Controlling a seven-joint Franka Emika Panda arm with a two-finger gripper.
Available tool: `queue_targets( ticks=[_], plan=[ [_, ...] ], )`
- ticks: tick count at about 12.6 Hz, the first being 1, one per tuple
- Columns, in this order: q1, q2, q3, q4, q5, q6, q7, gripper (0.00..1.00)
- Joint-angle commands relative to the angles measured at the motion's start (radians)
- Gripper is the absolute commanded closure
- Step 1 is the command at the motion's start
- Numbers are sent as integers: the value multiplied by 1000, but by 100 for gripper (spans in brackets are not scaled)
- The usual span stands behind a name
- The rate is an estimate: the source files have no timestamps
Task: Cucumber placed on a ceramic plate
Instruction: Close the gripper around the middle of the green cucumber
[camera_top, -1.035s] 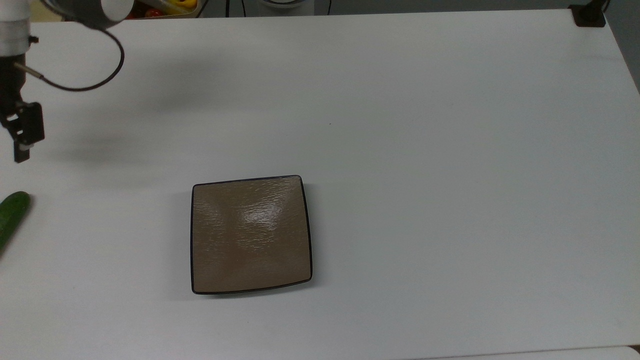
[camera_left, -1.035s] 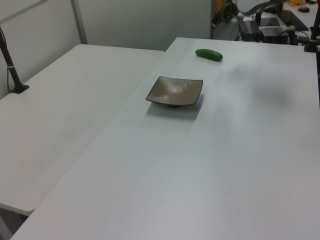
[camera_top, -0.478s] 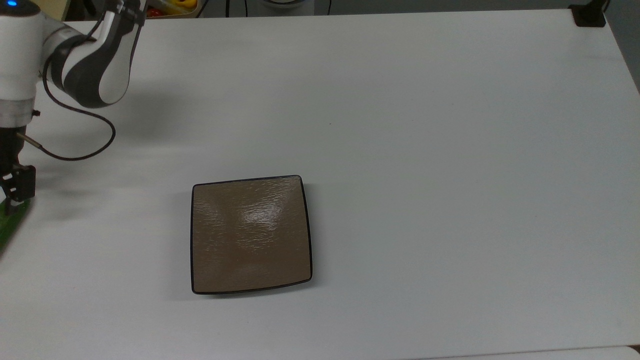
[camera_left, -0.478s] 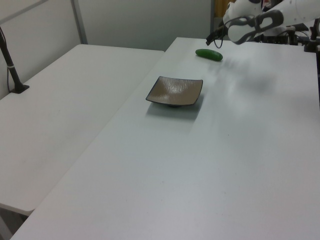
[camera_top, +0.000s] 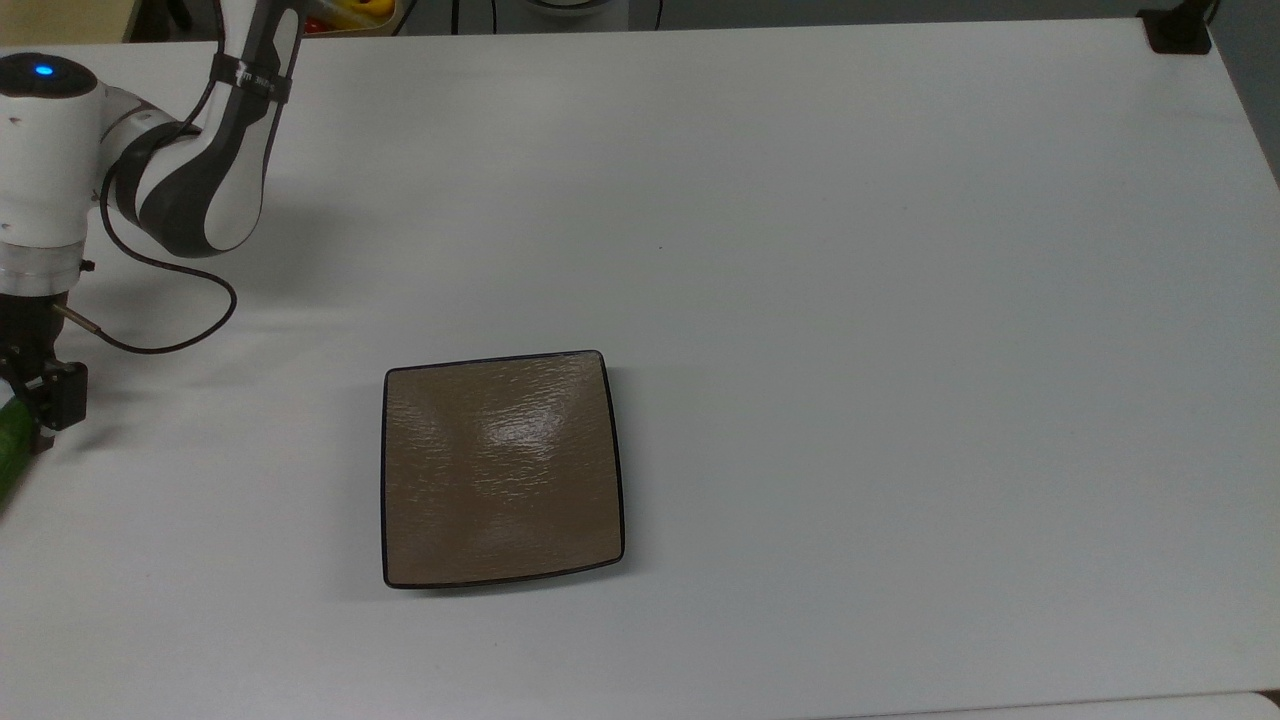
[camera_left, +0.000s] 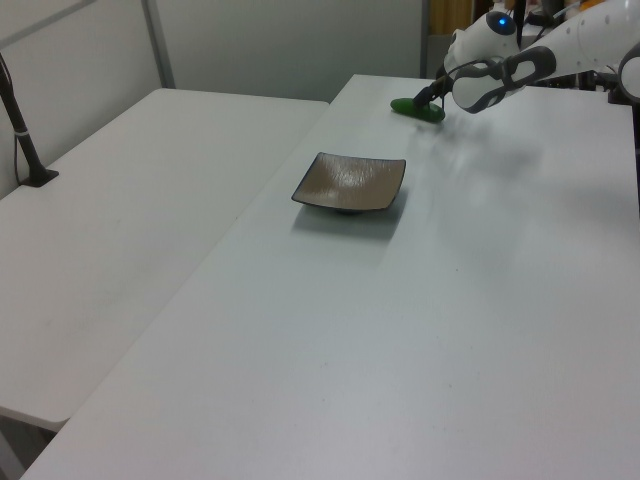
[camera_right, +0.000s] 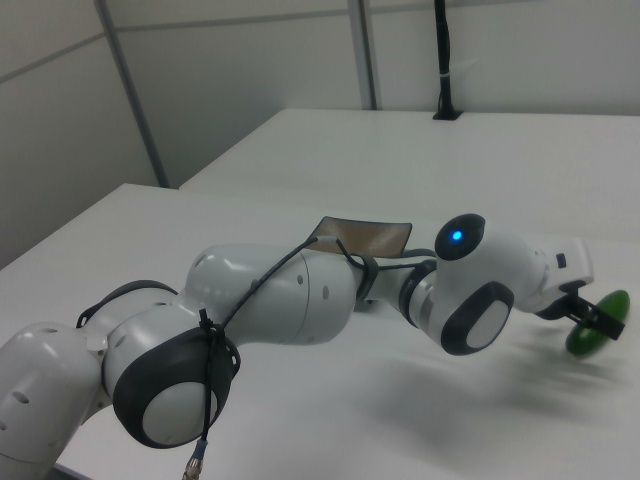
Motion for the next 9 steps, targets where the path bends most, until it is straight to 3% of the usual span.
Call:
queue_targets(
  ticks=[1, 2, 3, 7, 8, 9],
  plan=[
    [-12, 31, 9, 27, -13, 22, -20, 0],
    [-12, 33, 9, 27, -13, 22, -20, 4],
    [-12, 33, 11, 25, -13, 21, -20, 16],
    [-10, 31, 11, 19, -13, 21, -26, 81],
    [-10, 31, 12, 16, -14, 21, -48, 93],
    [-6, 30, 12, 13, -14, 21, -63, 100]
  ],
)
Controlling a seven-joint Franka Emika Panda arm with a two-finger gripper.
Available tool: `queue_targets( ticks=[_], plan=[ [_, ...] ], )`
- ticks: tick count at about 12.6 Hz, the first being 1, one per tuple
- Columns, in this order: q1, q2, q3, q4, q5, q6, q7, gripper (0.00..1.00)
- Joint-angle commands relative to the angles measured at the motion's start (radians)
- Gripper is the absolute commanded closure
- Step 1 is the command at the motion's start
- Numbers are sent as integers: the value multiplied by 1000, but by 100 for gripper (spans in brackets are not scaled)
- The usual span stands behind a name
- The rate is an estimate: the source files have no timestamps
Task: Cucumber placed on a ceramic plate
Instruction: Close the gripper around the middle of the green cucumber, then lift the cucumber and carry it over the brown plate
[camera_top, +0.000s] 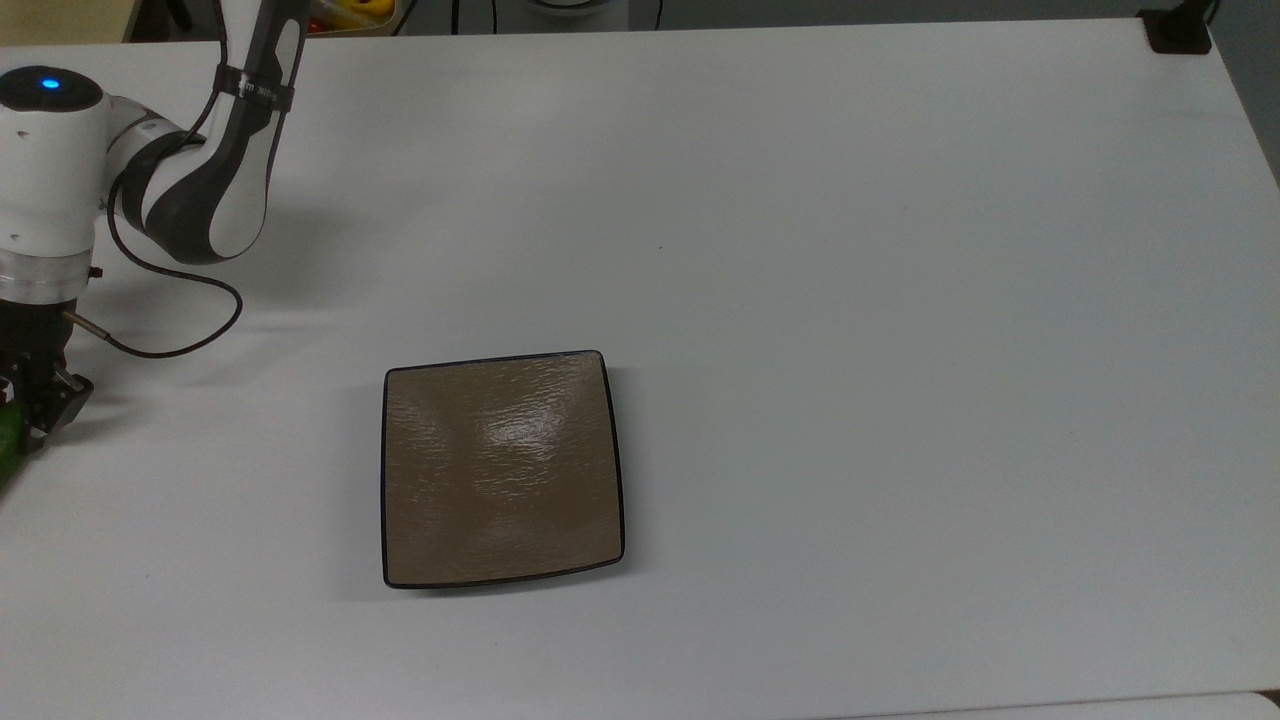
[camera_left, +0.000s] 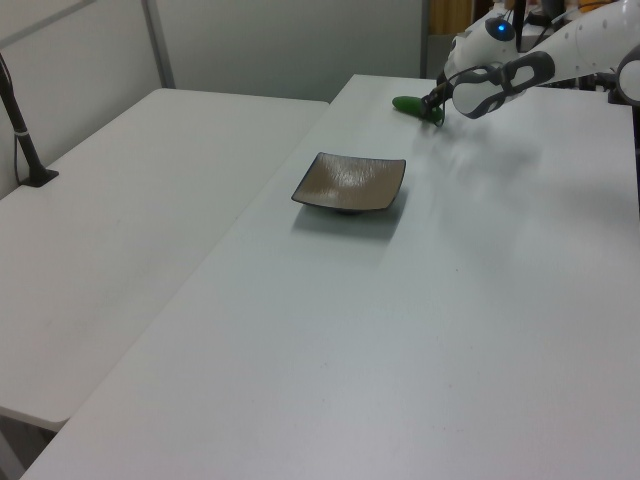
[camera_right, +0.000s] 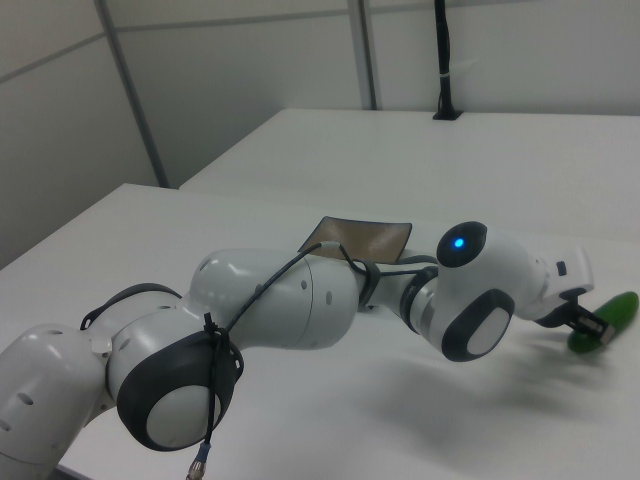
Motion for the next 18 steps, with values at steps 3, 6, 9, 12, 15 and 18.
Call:
queue_targets(
  ticks=[3, 6, 9, 12, 15, 18],
  plan=[
    [1, -52, 11, -48, -11, 17, -42, 100],
    [36, -216, 25, -166, 4, 2, -38, 100],
    [49, -388, 77, -239, 4, -201, -35, 100],
    [117, -538, 77, -291, 6, -438, -35, 100],
    [237, -637, 77, -346, 9, -565, -33, 100],
    [354, -657, 77, -378, 33, -606, -4, 100]
  ],
)
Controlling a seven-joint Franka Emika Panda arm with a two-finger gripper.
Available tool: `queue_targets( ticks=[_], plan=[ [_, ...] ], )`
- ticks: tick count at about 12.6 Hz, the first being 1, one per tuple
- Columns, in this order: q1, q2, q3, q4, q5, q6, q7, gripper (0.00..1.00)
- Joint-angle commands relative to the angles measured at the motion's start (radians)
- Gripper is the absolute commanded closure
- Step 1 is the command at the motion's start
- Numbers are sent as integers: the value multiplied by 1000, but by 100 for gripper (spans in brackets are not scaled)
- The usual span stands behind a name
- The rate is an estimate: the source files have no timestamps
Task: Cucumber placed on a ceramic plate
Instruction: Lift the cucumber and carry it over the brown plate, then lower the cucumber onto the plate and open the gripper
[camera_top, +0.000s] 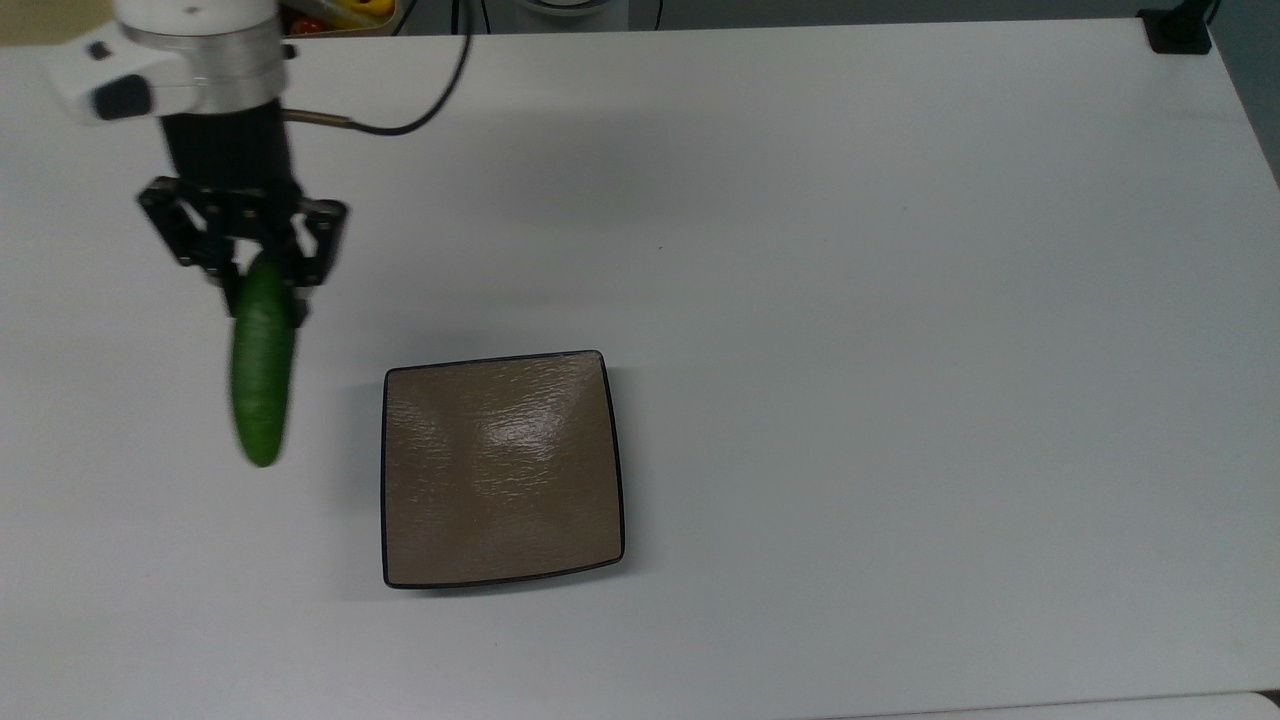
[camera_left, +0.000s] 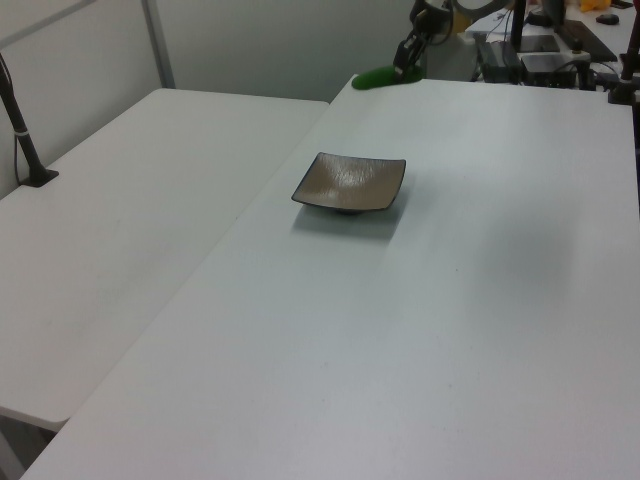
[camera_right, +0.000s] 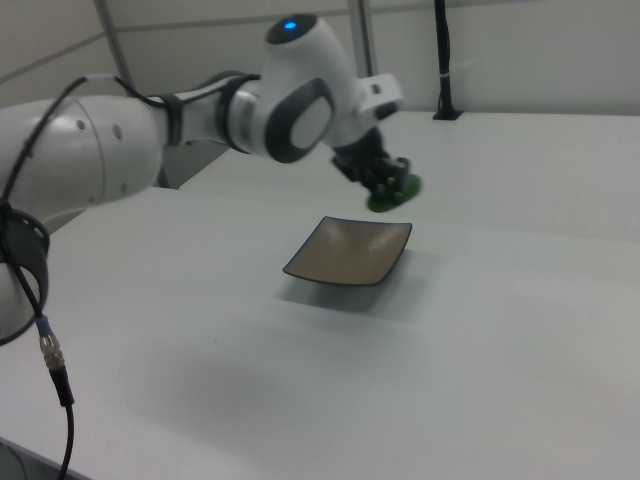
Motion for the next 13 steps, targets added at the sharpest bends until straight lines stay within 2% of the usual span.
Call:
queue_targets(
  ticks=[1, 3, 5, 8, 13],
  plan=[
    [107, -19, -12, -75, 26, -4, 57, 100],
    [144, 21, -11, -71, 29, 14, 83, 100],
    [144, 56, 9, -104, 75, 171, 83, 100],
    [173, 118, 9, -158, 81, 385, 83, 100],
    [190, 181, 11, -196, 84, 496, 83, 99]
  ],
)
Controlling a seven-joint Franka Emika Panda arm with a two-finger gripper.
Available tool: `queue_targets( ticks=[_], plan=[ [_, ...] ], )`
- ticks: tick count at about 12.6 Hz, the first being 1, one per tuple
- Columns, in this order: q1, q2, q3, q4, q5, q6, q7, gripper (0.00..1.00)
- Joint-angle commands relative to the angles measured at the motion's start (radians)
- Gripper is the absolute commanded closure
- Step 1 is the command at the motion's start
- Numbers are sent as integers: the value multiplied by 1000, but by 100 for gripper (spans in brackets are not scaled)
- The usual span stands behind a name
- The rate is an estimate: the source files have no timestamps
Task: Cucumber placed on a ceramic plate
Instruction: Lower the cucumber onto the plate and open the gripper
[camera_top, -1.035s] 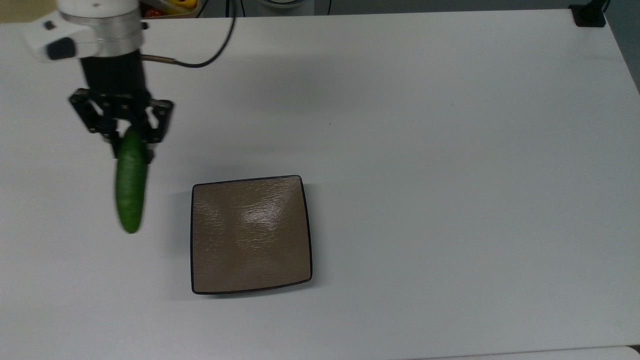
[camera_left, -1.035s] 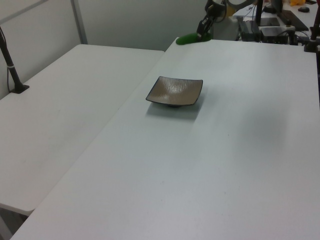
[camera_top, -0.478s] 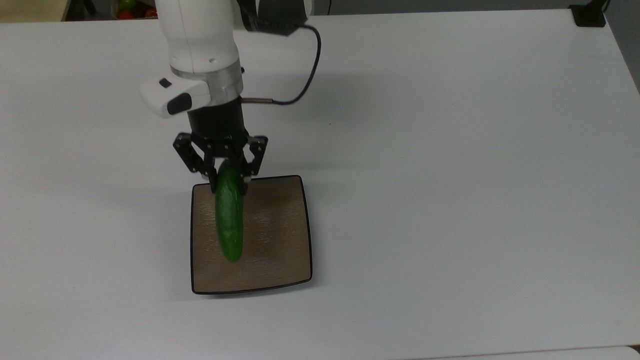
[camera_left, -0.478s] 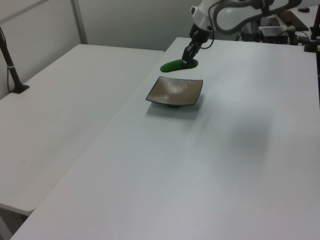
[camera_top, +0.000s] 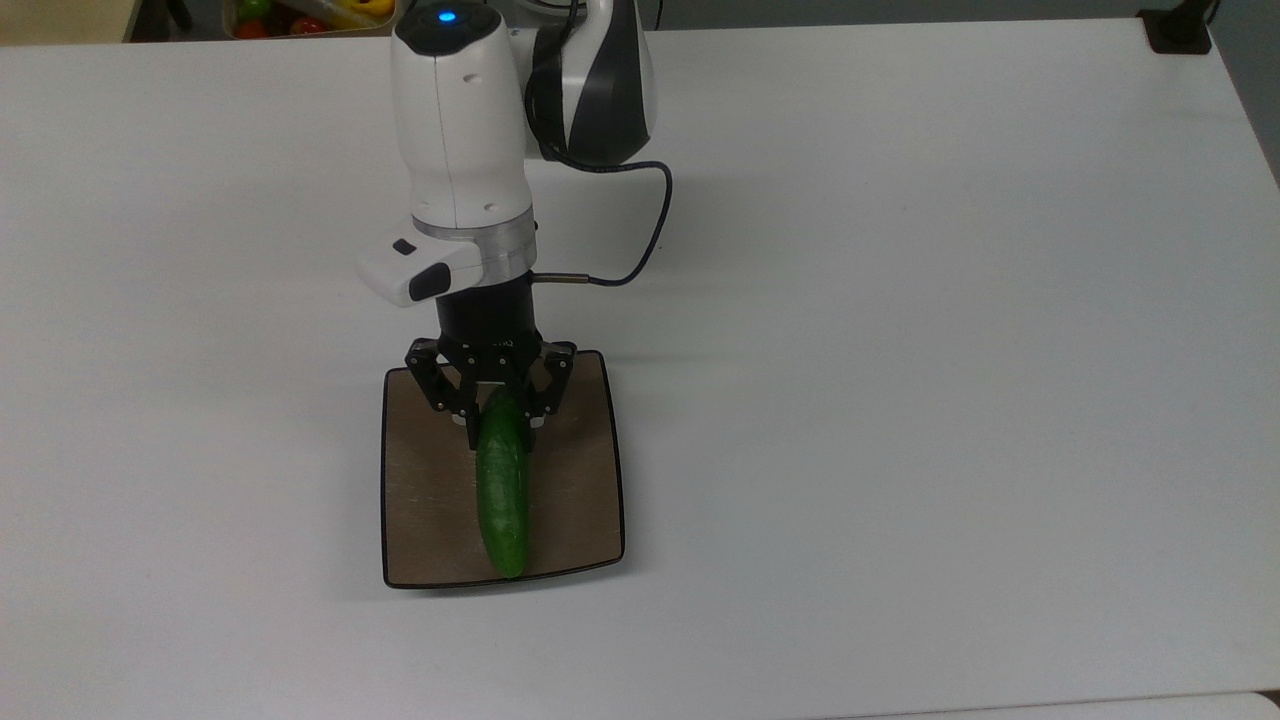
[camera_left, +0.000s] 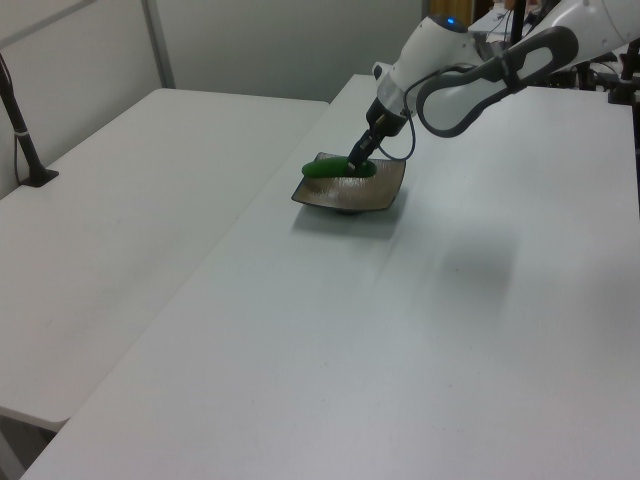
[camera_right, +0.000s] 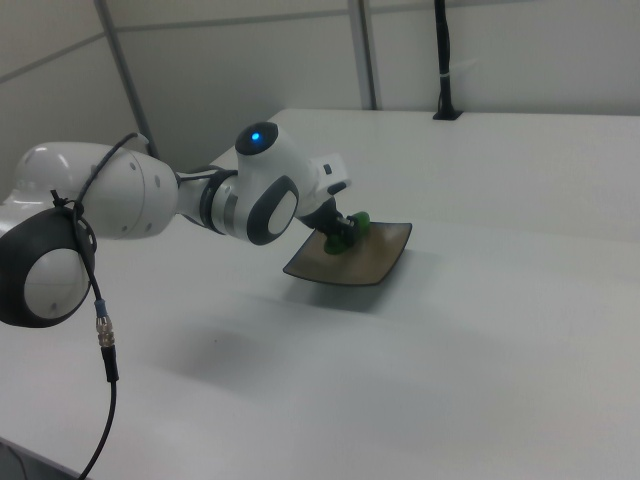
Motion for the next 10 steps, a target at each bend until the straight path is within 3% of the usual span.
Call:
queue_targets(
  ticks=[1, 4, 7, 10],
  plan=[
    [9, 16, -3, -26, 24, 59, 3, 99],
    [8, 20, -3, -32, 24, 61, 5, 91],
    [6, 20, -3, -33, 23, 51, 9, 70],
    [6, 17, -3, -38, 24, 51, 11, 32]
  ],
)
